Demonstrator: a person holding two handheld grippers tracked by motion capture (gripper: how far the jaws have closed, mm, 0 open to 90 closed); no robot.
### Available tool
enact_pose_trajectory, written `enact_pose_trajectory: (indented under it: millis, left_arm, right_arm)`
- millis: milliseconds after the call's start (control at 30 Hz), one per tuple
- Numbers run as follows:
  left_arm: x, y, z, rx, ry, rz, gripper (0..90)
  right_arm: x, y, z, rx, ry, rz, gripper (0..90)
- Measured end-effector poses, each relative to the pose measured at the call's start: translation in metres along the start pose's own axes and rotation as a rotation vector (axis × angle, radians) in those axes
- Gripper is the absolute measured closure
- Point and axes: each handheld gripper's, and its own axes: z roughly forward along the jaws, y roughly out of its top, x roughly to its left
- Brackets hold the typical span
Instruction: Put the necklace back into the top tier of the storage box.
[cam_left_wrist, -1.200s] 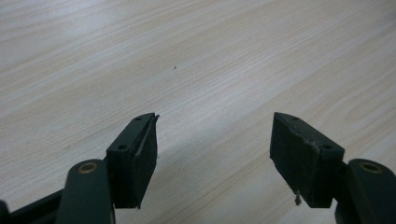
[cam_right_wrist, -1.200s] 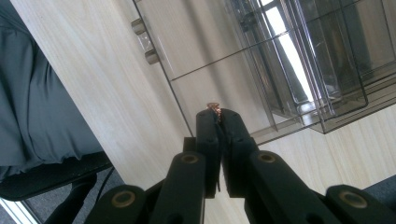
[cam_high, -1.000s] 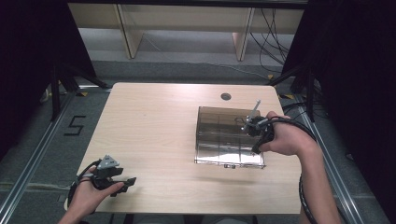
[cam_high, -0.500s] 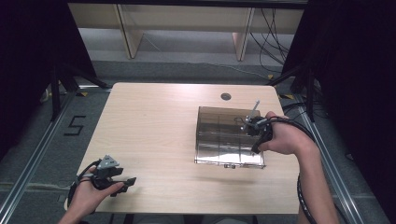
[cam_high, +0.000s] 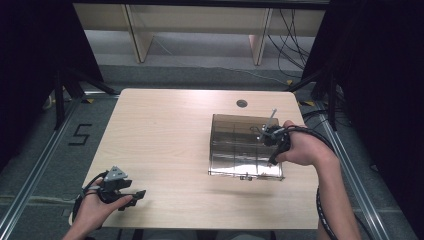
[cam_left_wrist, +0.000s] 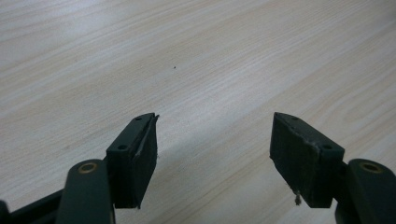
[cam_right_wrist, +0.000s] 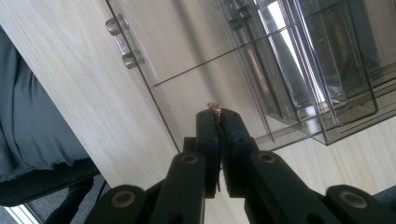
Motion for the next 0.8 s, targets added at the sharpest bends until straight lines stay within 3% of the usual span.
enact_pose_trajectory:
  millis: [100,167,267,367,467,567,633,700,800]
  left_arm:
    - [0.0,0.0,0.0,0.002,-0.004,0.0,31.9]
    - [0.0,0.0,0.0,0.001,-0.004,-0.001,31.9]
    - [0.0,0.0,0.0,0.002,-0.003,-0.001,31.9]
    - [0.0,0.0,0.0,0.001,-0.004,-0.001,31.9]
    - [0.0,0.0,0.001,0.0,-0.004,-0.002,31.9]
    - [0.0,0.0,0.0,0.002,-0.004,-0.003,31.9]
    - [0.0,0.0,0.0,0.001,-0.004,-0.003,31.8]
    - [0.0,0.0,0.0,0.001,-0.004,-0.003,31.9]
    - [0.0,0.0,0.001,0.0,-0.004,-0.004,31.9]
  right_arm:
    - [-0.002,0.001,0.002,-0.002,0.006,-0.02,87.4]
    - [-0.001,0.001,0.004,0.004,0.009,0.003,87.4]
    - [-0.002,0.001,0.007,0.002,0.005,-0.013,87.4]
    - [-0.002,0.001,0.008,0.012,-0.001,0.006,87.4]
    - [-0.004,0.002,0.011,0.009,0.007,-0.02,87.4]
    - [-0.002,0.002,0.013,0.02,0.007,0.006,87.4]
    - [-0.004,0.003,0.015,0.028,0.004,-0.013,87.4]
    - [-0.002,0.003,0.017,0.029,0.015,0.013,87.4]
    - [-0.004,0.003,0.019,0.03,0.017,-0.011,87.4]
